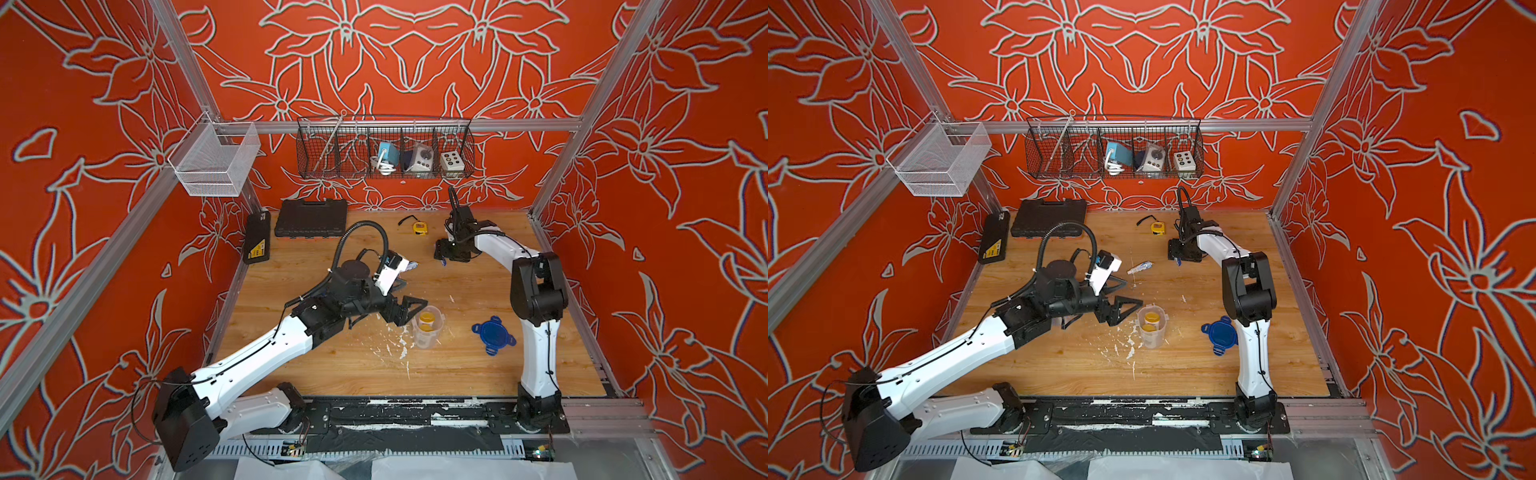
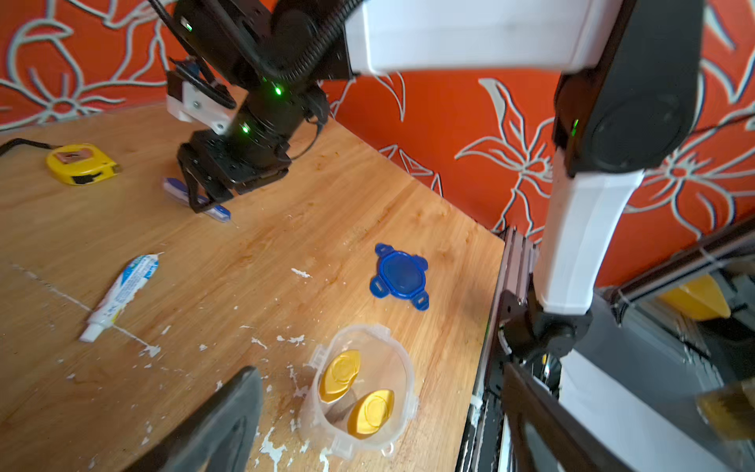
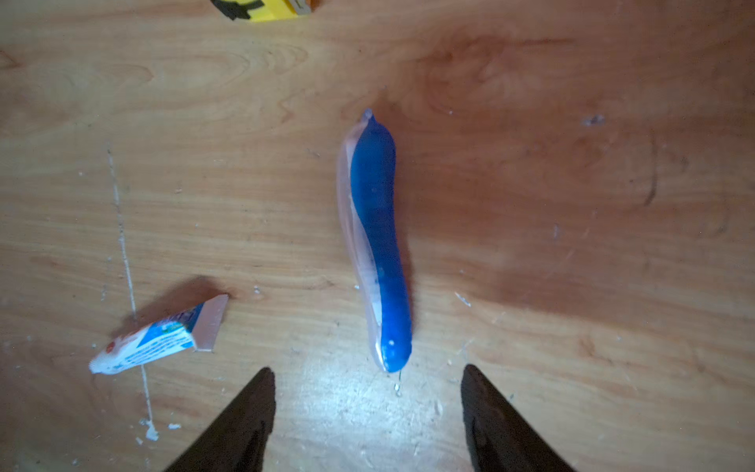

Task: Pack away toiletry kits
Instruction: Place the toiletry item into the container, then pick up the toiletry item from the center of the board.

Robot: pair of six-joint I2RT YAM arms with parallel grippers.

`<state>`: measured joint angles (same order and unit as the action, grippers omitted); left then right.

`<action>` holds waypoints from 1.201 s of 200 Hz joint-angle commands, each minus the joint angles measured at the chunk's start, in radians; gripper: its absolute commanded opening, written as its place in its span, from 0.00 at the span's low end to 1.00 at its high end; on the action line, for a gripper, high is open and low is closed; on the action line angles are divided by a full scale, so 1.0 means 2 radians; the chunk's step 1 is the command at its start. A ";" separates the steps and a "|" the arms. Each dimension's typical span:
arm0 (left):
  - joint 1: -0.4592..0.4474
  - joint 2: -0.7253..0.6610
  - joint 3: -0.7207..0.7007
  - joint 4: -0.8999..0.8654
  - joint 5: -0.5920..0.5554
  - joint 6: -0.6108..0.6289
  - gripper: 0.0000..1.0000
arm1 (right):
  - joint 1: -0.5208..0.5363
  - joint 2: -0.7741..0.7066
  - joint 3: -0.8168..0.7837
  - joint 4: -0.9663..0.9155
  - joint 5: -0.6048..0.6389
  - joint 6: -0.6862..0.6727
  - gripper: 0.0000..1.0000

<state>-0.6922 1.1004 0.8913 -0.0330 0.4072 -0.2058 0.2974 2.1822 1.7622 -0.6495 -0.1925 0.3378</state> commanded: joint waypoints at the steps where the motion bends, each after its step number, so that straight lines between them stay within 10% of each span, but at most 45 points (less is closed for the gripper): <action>1: 0.025 -0.025 -0.009 -0.001 0.014 -0.061 0.91 | 0.011 0.019 0.049 -0.037 0.039 -0.022 0.71; 148: 0.045 0.016 0.045 -0.017 -0.009 -0.054 0.90 | 0.020 0.127 0.149 -0.130 0.059 -0.055 0.38; 240: 0.056 0.040 0.058 -0.048 -0.039 -0.065 0.88 | 0.007 -0.023 0.006 -0.006 -0.012 -0.089 0.06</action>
<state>-0.5999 1.1679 0.9920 -0.1009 0.3531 -0.3119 0.3187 2.2421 1.8179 -0.7441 -0.1608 0.2134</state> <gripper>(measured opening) 0.890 0.225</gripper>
